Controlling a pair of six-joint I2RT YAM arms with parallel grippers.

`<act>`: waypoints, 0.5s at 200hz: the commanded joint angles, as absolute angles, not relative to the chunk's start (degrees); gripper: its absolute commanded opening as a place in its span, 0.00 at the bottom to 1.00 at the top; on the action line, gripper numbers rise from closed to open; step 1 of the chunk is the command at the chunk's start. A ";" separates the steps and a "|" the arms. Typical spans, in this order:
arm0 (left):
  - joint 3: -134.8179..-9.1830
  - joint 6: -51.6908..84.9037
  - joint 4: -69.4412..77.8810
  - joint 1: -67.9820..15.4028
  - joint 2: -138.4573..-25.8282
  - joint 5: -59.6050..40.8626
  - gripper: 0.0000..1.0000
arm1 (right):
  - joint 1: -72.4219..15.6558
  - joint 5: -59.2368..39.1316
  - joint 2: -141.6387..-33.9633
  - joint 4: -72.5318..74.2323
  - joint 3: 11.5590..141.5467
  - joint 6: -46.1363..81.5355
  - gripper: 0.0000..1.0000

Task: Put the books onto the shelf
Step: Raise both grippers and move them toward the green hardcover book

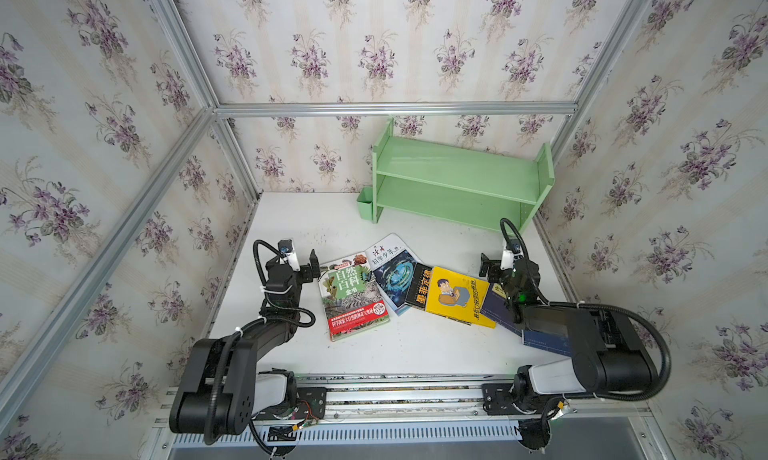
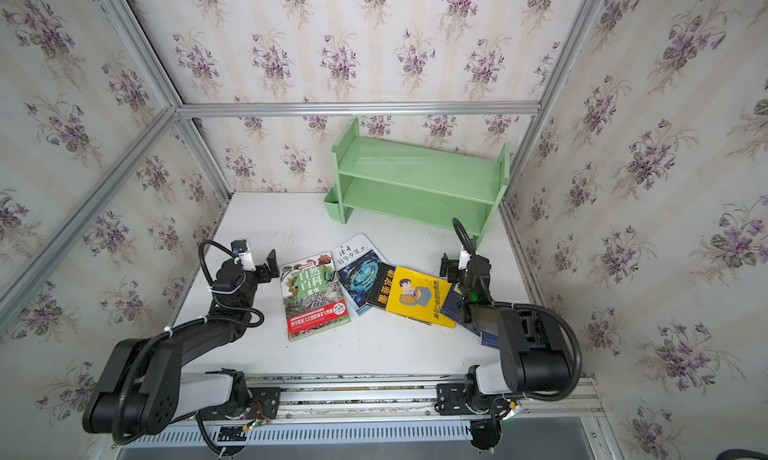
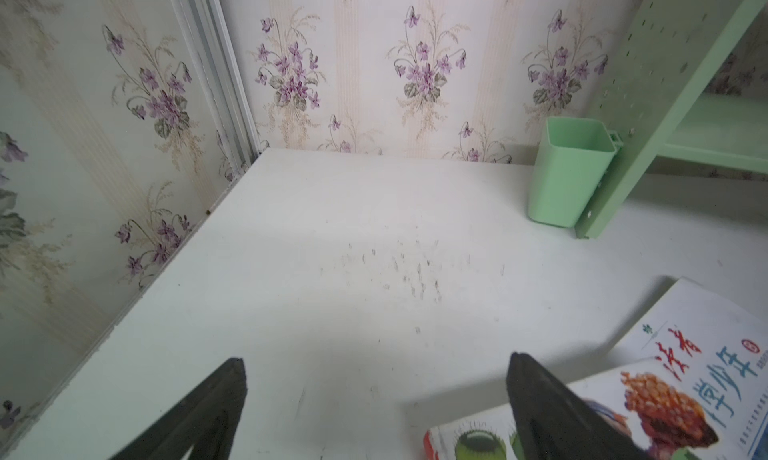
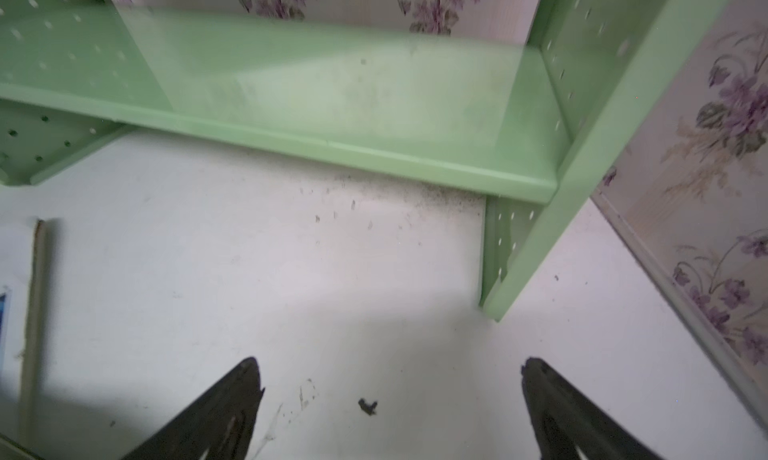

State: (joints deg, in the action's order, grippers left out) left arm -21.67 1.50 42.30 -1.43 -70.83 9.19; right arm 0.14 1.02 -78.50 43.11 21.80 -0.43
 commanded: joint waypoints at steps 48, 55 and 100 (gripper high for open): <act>-39.99 19.17 7.07 -2.78 -59.07 -0.84 1.00 | -3.92 -4.88 -60.07 3.90 37.08 26.92 1.00; -42.16 22.01 4.75 -3.71 -58.69 -2.46 1.00 | -5.50 -4.86 -59.19 2.34 38.20 29.62 1.00; -48.39 38.82 2.72 -11.79 -58.58 -6.53 1.00 | -20.01 0.43 -60.13 3.97 41.81 43.06 1.00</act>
